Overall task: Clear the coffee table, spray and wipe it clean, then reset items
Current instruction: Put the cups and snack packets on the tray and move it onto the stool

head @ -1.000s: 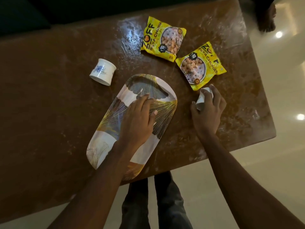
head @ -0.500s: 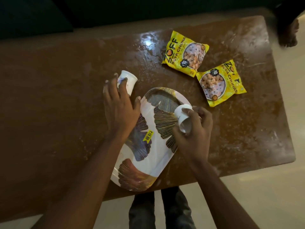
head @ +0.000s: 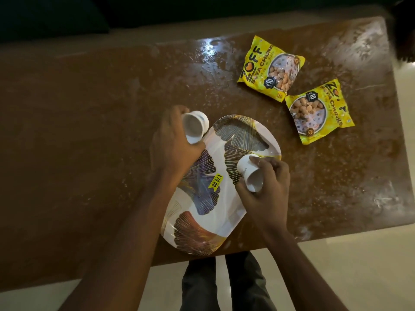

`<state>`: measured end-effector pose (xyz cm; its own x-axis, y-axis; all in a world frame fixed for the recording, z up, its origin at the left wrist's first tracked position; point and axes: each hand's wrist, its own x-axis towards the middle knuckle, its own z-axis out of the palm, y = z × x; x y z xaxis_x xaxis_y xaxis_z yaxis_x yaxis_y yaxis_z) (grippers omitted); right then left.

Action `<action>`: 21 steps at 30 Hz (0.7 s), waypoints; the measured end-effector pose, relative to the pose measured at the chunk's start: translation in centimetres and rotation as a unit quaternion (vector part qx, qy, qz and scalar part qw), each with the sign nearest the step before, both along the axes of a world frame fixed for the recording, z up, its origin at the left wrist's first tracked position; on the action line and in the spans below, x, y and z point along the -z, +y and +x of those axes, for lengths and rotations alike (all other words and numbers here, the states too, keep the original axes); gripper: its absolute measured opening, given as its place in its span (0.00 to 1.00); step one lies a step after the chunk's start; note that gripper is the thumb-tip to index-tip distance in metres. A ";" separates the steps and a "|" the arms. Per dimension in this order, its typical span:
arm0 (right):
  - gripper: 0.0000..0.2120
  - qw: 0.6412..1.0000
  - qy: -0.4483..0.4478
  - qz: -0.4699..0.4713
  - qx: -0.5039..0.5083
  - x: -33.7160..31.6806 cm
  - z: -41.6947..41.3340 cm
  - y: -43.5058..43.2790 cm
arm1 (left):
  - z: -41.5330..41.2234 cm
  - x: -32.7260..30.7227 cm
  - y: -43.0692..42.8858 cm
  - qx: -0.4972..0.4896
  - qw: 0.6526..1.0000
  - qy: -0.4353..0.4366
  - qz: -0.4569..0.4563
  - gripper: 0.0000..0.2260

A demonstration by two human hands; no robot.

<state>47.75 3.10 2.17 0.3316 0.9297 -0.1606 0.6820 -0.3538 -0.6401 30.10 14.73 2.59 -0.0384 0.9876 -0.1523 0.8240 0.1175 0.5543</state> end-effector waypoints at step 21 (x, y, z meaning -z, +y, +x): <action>0.37 0.995 0.022 -0.064 -0.079 1.3 -1.0 -4.5 | -0.3 0.3 -7.1 0.193 0.979 0.033 -0.058 0.34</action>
